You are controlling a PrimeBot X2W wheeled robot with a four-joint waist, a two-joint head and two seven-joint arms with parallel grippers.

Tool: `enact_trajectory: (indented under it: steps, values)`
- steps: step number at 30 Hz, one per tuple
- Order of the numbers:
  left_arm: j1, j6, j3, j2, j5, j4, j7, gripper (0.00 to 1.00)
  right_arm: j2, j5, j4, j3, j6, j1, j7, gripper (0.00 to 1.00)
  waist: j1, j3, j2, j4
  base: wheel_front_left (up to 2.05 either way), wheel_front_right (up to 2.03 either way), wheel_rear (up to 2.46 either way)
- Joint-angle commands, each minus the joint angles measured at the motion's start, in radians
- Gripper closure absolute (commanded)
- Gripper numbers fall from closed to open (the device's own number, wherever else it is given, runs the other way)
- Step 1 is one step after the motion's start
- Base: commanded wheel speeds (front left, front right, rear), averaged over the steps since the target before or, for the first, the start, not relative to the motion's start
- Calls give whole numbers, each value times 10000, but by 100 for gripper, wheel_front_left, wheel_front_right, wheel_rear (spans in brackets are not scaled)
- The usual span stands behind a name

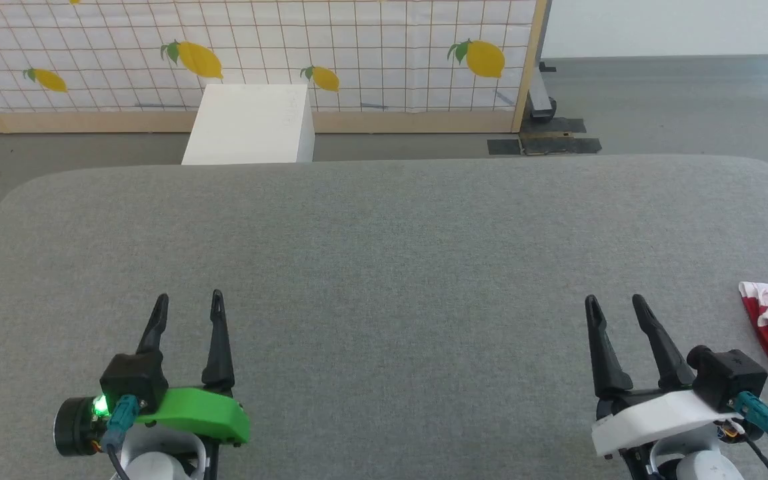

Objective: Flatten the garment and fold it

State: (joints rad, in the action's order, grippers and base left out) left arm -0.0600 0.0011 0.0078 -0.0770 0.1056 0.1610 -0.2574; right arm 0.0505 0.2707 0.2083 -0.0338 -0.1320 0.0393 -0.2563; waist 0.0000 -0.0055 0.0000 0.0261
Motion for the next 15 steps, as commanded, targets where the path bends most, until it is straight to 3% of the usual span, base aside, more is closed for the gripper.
enact_trajectory:
  steps: [1,15]
  values:
    - [-2,0,4,0,-1,-1,6,100,0,0,0,0,-2,1,6,100,0,1,0,-6,0,0,0]
    - [35,-1,-8,20,-79,-125,201,100,0,-202,-153,40,-1,-29,200,100,0,3,0,-27,0,0,0]
